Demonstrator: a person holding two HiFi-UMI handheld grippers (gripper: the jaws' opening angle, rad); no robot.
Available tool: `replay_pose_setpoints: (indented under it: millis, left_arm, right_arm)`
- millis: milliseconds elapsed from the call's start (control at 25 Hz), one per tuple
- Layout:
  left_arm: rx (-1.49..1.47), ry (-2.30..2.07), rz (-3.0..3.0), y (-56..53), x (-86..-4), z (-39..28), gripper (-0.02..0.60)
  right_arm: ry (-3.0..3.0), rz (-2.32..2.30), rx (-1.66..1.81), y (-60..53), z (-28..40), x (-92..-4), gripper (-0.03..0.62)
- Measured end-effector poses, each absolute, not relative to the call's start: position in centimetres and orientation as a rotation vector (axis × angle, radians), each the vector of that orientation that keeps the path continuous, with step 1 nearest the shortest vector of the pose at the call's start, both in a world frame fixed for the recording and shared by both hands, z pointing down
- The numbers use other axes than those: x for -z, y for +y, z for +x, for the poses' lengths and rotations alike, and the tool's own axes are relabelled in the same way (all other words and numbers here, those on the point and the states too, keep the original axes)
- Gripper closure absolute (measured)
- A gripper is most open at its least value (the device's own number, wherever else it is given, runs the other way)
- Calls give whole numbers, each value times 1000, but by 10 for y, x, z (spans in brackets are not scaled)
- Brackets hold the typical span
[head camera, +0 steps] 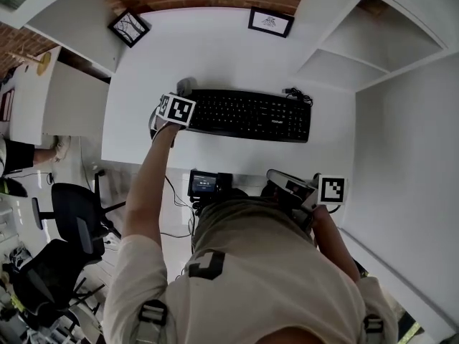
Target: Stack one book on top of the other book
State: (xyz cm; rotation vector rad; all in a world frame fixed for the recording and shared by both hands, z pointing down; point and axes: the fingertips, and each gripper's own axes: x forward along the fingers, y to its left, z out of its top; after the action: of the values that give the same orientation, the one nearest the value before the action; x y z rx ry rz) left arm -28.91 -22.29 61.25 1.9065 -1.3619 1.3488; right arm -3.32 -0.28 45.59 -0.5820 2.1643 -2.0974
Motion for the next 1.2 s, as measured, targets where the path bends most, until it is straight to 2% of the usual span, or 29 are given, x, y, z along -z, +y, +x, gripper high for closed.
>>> replay_pose_setpoints:
  millis: [400, 1200]
  left_arm:
    - [-1492, -1332, 1820, -218, -616, -272, 548]
    - [-1469, -1253, 1886, -218, -617, -222, 548]
  right_arm:
    - [2100, -529, 2100, -10, 2, -456, 588]
    - [2056, -537, 2084, -10, 4, -457, 588]
